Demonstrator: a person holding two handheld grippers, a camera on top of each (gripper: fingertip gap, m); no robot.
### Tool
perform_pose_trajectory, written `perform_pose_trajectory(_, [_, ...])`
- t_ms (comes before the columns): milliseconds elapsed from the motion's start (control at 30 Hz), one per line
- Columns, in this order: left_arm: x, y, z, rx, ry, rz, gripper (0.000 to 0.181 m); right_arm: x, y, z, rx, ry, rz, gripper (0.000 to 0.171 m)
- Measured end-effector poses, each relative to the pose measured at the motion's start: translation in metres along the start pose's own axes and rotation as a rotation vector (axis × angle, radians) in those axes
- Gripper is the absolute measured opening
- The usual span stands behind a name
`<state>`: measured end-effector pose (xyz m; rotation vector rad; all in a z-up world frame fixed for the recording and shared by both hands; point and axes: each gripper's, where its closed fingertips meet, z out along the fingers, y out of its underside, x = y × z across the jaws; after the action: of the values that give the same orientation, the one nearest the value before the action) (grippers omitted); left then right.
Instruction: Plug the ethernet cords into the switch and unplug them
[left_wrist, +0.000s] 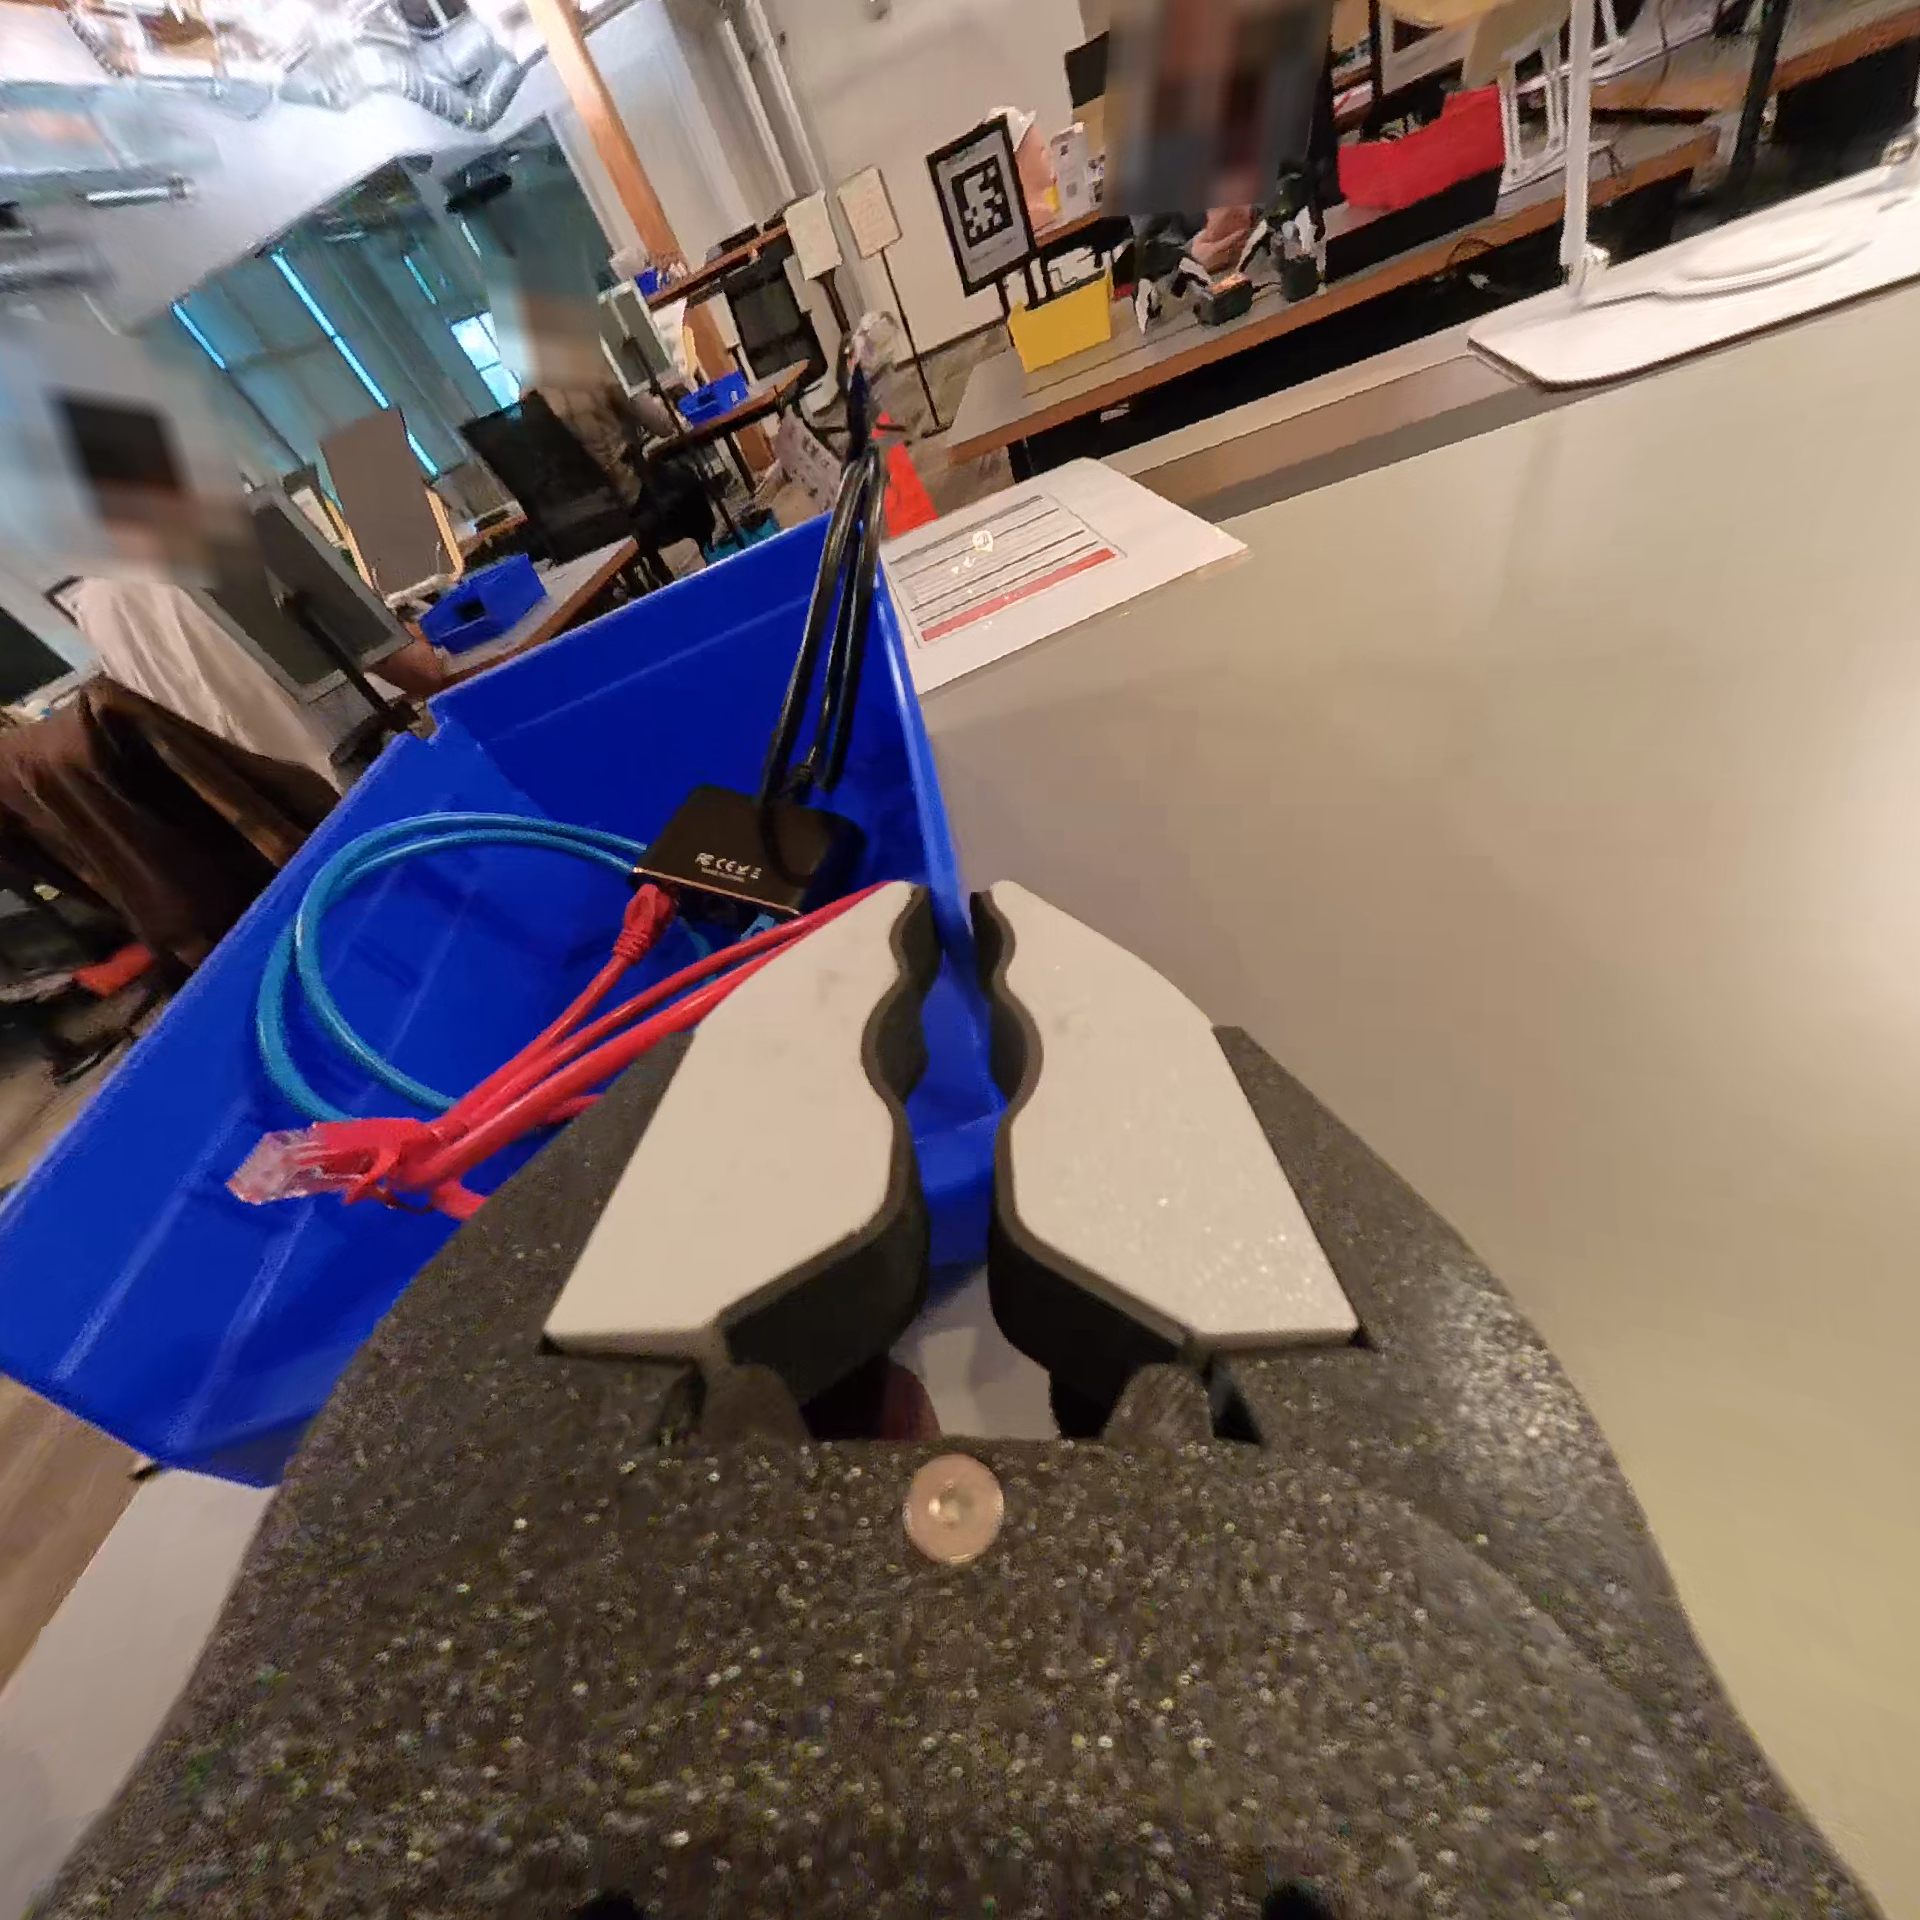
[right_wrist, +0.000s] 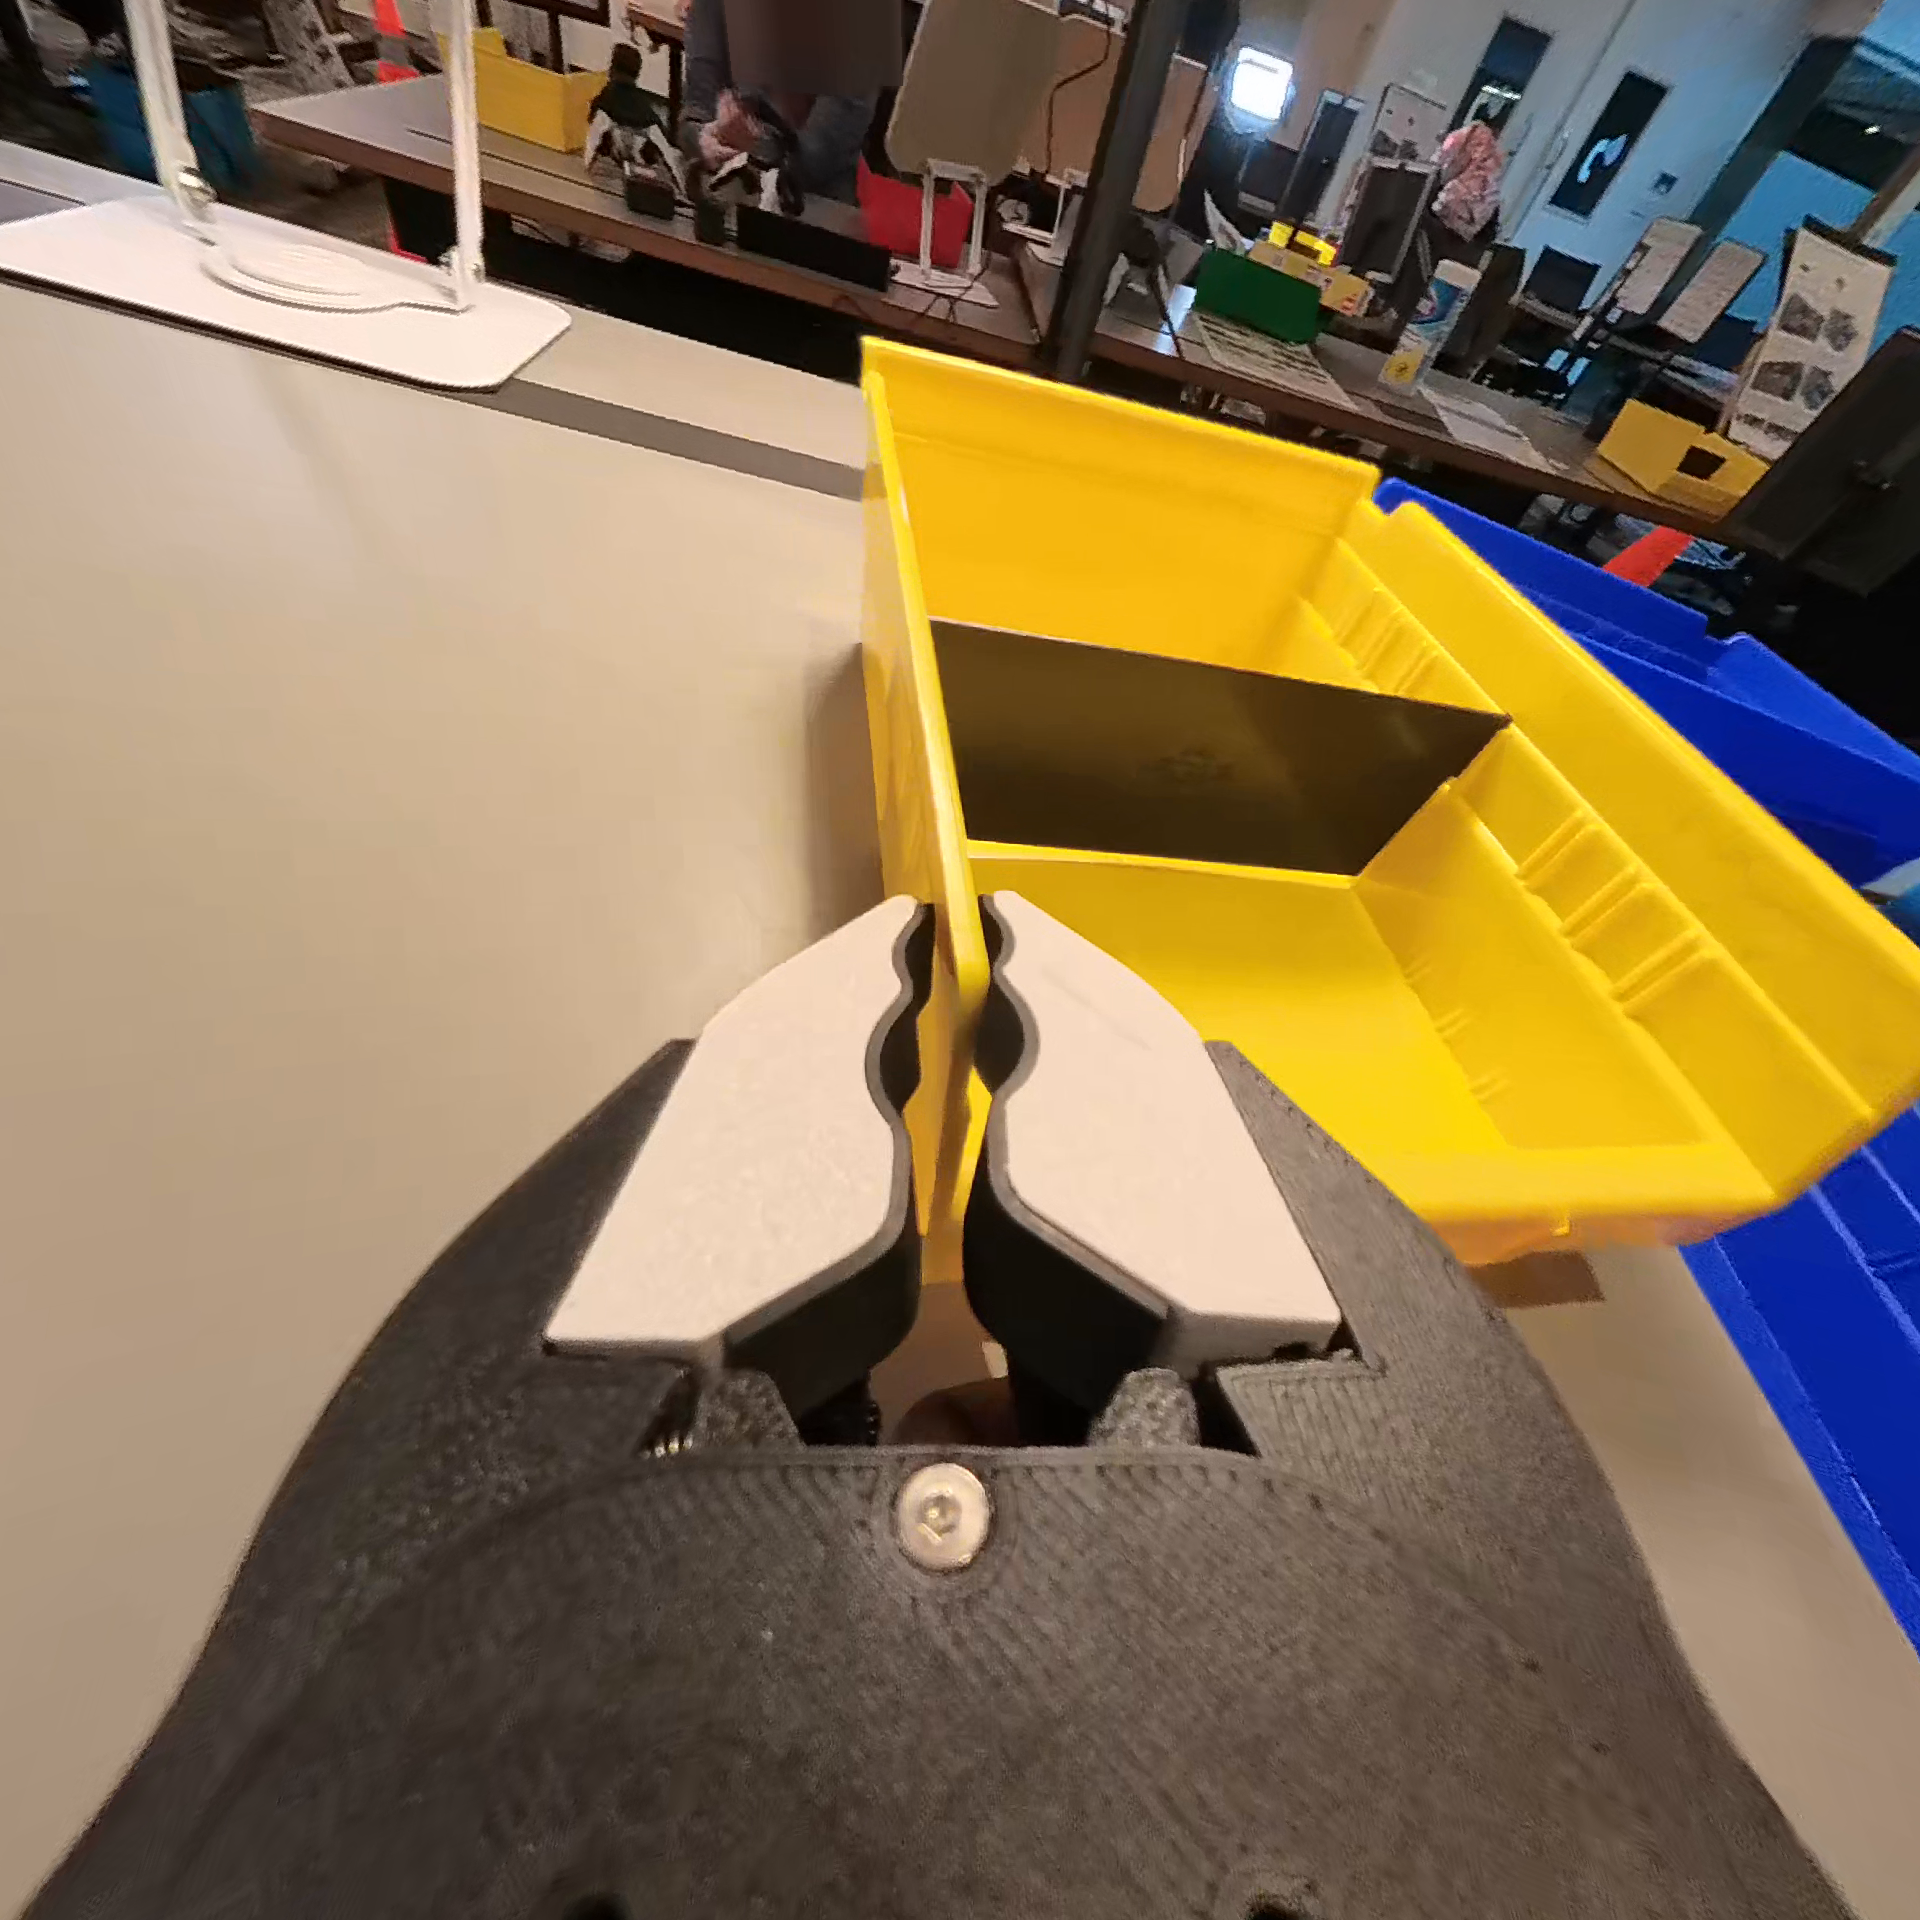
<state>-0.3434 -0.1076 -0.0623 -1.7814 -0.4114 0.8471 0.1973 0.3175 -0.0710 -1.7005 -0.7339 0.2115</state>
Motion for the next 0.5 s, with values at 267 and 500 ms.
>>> perform_pose_trajectory(267, [-0.001, -0.001, 0.008, 0.038, 0.089, 0.022, 0.01, 0.017, 0.004, 0.0, -0.002, 0.055, -0.004, 0.003])
perform_pose_trajectory(500, [-0.004, -0.001, 0.015, 0.069, 0.108, 0.064, 0.01, 0.035, 0.01, -0.002, 0.0, 0.056, 0.021, 0.003])
